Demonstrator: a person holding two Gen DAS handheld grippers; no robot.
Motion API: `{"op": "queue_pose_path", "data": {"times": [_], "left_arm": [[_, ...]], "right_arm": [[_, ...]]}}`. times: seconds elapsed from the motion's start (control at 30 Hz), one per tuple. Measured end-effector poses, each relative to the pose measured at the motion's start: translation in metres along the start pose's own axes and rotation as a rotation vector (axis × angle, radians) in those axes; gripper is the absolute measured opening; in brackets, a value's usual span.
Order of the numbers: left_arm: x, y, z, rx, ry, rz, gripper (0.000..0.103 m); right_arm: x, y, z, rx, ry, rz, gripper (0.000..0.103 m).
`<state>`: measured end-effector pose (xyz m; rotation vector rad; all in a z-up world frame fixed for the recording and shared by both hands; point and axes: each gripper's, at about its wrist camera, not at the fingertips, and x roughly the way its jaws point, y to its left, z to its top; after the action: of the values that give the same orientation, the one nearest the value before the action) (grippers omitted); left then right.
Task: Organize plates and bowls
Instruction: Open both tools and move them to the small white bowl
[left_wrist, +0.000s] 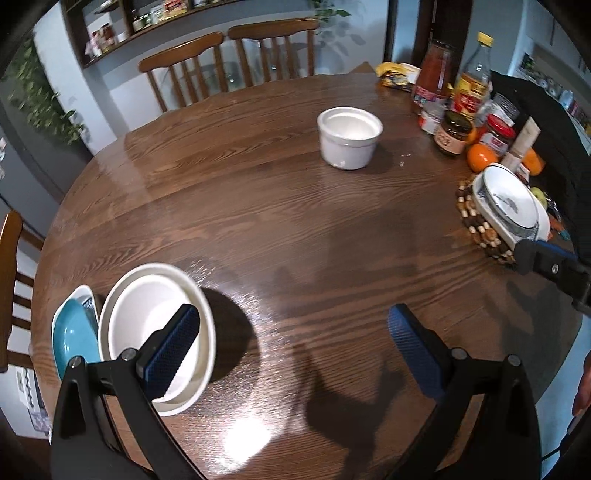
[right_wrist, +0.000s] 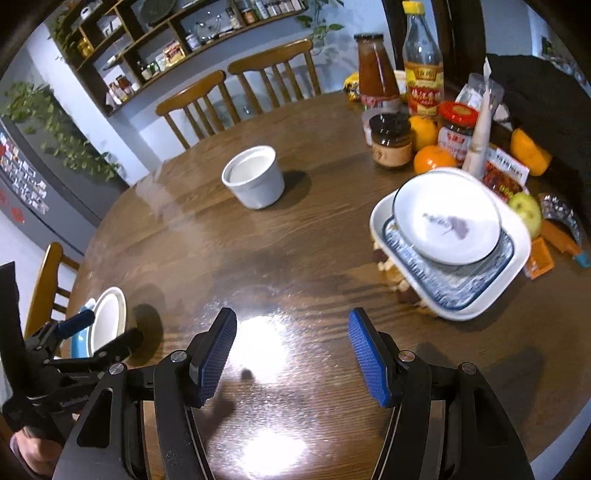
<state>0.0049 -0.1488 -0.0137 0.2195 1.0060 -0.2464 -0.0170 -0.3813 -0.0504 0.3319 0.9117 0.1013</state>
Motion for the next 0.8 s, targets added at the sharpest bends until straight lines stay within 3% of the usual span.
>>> {"op": "queue_pose_path", "data": {"times": [0.2,0.5,0.8], "left_arm": [[-0.020,-0.016,0.027,0.026,-0.053,-0.014,0.102],[-0.055,-0.019,0.084,-0.012,-0.171,-0.028,0.102],[-0.076,-0.028,0.127,-0.005,-0.256,0.008,0.102]], "right_arm": [[-0.019,-0.006,0.022,-0.033,-0.051,-0.002,0.064],[-0.038,-0.001,0.064,-0.087,-0.094,-0.009,0.064],[-0.048,0.008,0.103,-0.128,-0.123,0.005,0.064]]}}
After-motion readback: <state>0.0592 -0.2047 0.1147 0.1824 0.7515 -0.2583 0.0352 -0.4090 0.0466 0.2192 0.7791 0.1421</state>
